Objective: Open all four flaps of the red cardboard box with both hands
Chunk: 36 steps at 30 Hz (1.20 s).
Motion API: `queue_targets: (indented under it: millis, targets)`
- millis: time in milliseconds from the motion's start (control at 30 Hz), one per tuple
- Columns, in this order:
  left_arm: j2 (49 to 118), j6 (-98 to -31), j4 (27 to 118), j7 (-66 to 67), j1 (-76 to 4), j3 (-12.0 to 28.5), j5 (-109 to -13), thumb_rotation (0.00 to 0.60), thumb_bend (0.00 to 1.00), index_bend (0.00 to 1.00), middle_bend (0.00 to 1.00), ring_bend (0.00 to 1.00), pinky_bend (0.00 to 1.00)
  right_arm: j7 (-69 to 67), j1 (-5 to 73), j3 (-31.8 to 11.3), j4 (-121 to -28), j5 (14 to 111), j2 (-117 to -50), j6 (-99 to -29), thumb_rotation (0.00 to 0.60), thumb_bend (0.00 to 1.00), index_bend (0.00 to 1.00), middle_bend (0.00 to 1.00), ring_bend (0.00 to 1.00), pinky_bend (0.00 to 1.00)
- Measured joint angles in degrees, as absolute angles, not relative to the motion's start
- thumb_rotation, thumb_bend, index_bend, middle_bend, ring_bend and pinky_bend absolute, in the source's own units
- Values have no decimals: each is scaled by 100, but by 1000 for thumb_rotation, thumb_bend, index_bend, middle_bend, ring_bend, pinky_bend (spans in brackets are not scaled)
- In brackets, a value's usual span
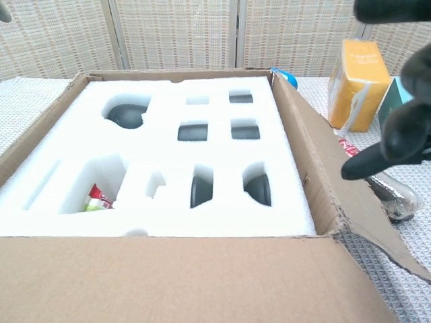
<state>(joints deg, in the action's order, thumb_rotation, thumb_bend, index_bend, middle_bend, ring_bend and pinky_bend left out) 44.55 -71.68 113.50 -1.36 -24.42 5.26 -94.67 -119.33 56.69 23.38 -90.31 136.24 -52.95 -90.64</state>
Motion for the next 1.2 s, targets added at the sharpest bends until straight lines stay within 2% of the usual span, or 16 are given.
queue_targets:
  millis: [167, 300, 533, 700, 767, 867, 933, 1067, 1200]
  targets:
    - [4471, -7250, 11302, -173, -2378, 514, -9441, 68, 227, 321, 391, 338, 0, -11308, 5573, 2380, -9136, 13351, -5145, -8970, 509, 110, 99, 239, 147, 0]
    - [4545, -7307, 11201, -211, -2316, 510, -9318, 66, 227, 310, 385, 336, 0, -10209, 5373, 2350, -9367, 13012, -4953, -8736, 511, 111, 99, 184, 134, 0]
    - [4821, -7509, 10796, -316, -2130, 537, -8899, 69, 228, 284, 356, 312, 0, -7265, 4675, 2153, -9865, 12017, -4660, -8366, 520, 117, 48, 117, 93, 0]
    - [5078, -7704, 10413, -260, -1903, 547, -8499, 69, 230, 255, 330, 293, 0, -4974, 3964, 1912, -10115, 11195, -4657, -8353, 531, 118, 32, 82, 71, 0]
    - [5179, -7806, 10292, -210, -1793, 542, -8378, 101, 234, 247, 324, 291, 0, -4015, 3571, 1791, -10187, 10831, -4711, -8434, 536, 117, 25, 75, 64, 0]
    - [5291, -7928, 10166, -70, -1661, 521, -8278, 151, 236, 241, 320, 291, 0, -2812, 2927, 1585, -10210, 10257, -4861, -8655, 593, 118, 15, 73, 64, 0]
    - [5360, -7992, 10111, 55, -1601, 507, -8222, 186, 236, 238, 319, 291, 0, -2093, 2473, 1420, -10160, 9830, -5022, -8866, 600, 118, 11, 70, 62, 0]
    - [5564, -8125, 9951, 265, -1389, 437, -8053, 352, 236, 233, 317, 291, 0, -1154, 1652, 1107, -9937, 9069, -5384, -9277, 600, 118, 0, 59, 56, 0]
    - [5637, -8192, 9859, 274, -1225, 359, -7979, 367, 236, 233, 316, 291, 0, -1016, 1148, 858, -9574, 8597, -5648, -9537, 600, 118, 0, 57, 56, 0]
